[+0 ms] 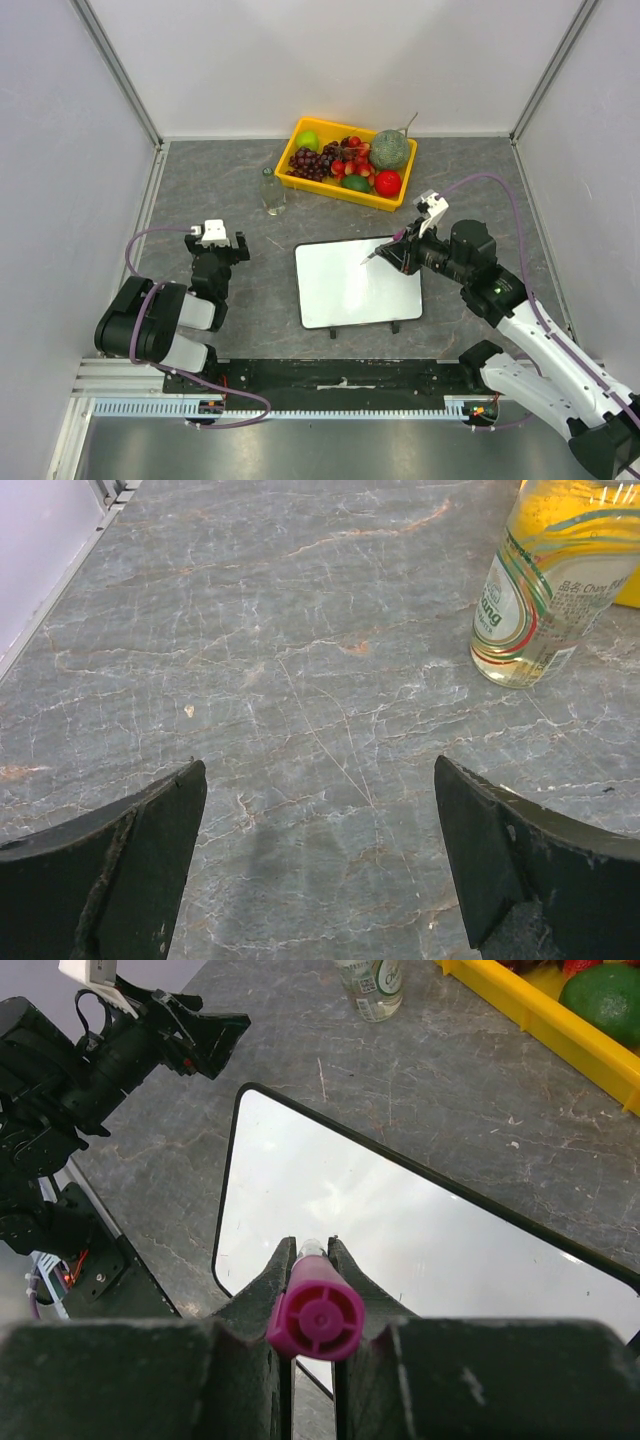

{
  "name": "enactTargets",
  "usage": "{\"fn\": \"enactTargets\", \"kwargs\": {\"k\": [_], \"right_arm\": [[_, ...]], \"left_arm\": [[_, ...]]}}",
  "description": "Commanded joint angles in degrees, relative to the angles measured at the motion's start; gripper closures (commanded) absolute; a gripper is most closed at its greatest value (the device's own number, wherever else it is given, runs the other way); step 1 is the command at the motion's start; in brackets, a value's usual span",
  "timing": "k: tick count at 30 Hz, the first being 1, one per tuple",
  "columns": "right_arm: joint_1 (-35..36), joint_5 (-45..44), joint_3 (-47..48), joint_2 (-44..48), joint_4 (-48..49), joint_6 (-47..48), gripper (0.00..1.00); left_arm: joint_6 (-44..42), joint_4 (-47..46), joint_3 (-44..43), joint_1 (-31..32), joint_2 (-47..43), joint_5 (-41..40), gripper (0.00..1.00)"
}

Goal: Write a sentence on the whiteboard

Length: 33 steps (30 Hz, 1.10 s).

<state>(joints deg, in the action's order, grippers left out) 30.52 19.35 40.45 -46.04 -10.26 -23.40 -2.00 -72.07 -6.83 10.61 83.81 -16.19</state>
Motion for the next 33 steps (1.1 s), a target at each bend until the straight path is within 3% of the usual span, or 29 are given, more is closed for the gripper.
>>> {"fn": "enactTargets", "kwargs": {"k": [1, 33], "right_arm": [[-0.2, -0.9, 1.7, 1.5, 2.4, 0.9, 1.00], [-0.4, -8.9, 3.3, 6.9, -4.2, 2.2, 1.00]], "left_arm": [[-1.3, -4.0, -2.0, -0.3, 0.2, -1.0, 0.00], [-0.5, -1.8, -2.7, -0.9, -0.1, -0.8, 0.00]]}}
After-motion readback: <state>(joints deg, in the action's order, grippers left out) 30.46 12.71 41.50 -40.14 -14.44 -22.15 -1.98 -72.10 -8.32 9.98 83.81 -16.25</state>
